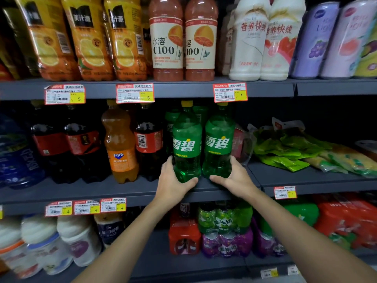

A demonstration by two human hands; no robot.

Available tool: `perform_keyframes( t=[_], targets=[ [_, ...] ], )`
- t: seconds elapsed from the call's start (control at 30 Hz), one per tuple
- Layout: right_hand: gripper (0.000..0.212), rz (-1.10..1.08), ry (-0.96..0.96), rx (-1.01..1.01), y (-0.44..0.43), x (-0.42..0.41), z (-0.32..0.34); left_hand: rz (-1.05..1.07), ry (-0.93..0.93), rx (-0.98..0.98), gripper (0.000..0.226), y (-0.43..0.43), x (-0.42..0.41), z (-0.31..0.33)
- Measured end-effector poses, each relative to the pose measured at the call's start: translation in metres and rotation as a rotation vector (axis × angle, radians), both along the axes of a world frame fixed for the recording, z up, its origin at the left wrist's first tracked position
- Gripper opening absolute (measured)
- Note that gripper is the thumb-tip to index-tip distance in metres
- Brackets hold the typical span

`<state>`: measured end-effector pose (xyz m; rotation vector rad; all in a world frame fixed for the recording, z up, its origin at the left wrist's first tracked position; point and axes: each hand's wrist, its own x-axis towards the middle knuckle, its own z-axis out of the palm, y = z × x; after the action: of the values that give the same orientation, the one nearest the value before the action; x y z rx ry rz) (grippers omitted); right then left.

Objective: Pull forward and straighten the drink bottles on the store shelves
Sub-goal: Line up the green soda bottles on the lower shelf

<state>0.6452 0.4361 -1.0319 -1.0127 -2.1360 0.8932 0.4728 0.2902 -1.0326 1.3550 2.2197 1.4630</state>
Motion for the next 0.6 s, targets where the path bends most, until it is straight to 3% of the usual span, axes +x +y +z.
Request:
perform_keyframes(
  t=[0.13, 0.27, 0.6],
  targets=[
    [0.091, 0.08, -0.046, -0.078, -0.003, -0.003, 0.004, 0.065, -0.022, 0.035, 0.092, 0.004, 0.001, 0.0],
    [0.099, -0.046, -0.075, 0.092, -0.01, -0.01, 0.002, 0.22, 0.03, 0.046, 0.1, 0.011, 0.011, -0.005],
    [0.101, 0.097, -0.128, 0.066, 0.001, -0.008, 0.01, 0.019, 0.15, -0.029, 0.097, -0.001, -0.013, -0.009]
  ],
)
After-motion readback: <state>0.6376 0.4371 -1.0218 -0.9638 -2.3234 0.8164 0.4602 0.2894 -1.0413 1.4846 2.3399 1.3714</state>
